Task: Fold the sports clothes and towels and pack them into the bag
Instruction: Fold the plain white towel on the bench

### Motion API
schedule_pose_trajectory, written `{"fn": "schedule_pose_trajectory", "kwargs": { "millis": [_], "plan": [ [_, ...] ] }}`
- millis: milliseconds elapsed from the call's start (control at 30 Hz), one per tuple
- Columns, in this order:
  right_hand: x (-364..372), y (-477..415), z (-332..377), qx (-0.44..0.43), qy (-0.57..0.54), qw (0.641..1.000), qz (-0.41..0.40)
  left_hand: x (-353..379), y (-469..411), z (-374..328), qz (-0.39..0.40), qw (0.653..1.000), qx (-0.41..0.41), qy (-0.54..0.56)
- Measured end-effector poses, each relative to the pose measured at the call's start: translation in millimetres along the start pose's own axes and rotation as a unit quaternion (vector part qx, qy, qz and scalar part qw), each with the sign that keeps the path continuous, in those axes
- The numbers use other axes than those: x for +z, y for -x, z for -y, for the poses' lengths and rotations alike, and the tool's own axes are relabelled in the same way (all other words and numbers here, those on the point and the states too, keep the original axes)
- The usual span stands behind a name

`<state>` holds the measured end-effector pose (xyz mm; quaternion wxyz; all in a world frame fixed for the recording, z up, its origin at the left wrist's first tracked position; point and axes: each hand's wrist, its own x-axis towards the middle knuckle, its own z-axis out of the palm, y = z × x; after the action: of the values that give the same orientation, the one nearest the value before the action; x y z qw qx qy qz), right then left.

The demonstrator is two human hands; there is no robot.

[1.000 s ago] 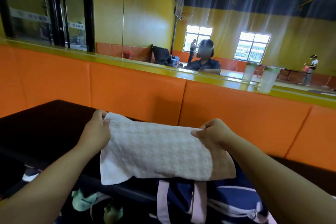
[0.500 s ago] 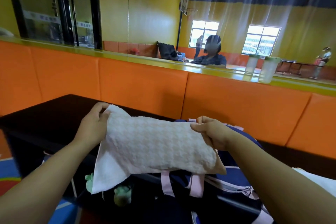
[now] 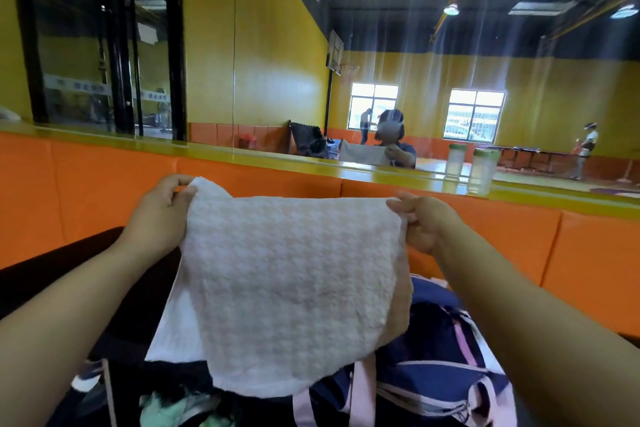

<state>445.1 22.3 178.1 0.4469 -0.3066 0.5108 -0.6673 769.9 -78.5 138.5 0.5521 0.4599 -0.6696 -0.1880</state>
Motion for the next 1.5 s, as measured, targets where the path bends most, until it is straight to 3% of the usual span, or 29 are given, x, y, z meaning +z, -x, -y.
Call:
{"fn": "schedule_pose_trajectory", "kwargs": {
  "millis": [267, 433, 600, 767, 933, 1133, 1367, 1500],
  "plan": [
    [-10.4, 31.3, 62.8, -0.042, -0.124, 0.99, 0.042, 14.2, -31.7, -61.2, -0.016, 0.999, 0.038, 0.003],
    [-36.3, 46.7, 88.9, -0.043, -0.092, 0.995, 0.002, 32.9, -43.3, -98.7, -0.016, 0.996, 0.079, 0.026],
    [-73.5, 56.9, 110.7, -0.161, 0.005, 0.983, -0.091, 59.5, -45.7, -131.8, -0.017, 0.993, 0.111, 0.029],
    [-118.3, 76.0, 126.8, -0.169, -0.003, 0.984, -0.062, 97.0, -43.9, -156.2, 0.03, 0.985, 0.142, 0.088],
    [-156.4, 99.8, 138.1, -0.219, 0.013, 0.965, -0.14, 135.3, -30.7, -181.5, 0.094, 0.976, 0.143, 0.137],
    [-209.9, 133.2, 143.9, -0.323, 0.062, 0.907, -0.264, 181.6, -17.5, -203.0, 0.167, 0.956, 0.099, 0.22],
    [-270.7, 172.9, 153.6, -0.358, 0.306, 0.808, -0.353, 224.4, 19.6, -230.4, 0.289, 0.909, 0.099, 0.282],
    [-299.0, 201.8, 157.8, -0.32, 0.452, 0.715, -0.425, 243.5, 42.5, -250.0, 0.295, 0.906, 0.151, 0.264]
  ]
}}
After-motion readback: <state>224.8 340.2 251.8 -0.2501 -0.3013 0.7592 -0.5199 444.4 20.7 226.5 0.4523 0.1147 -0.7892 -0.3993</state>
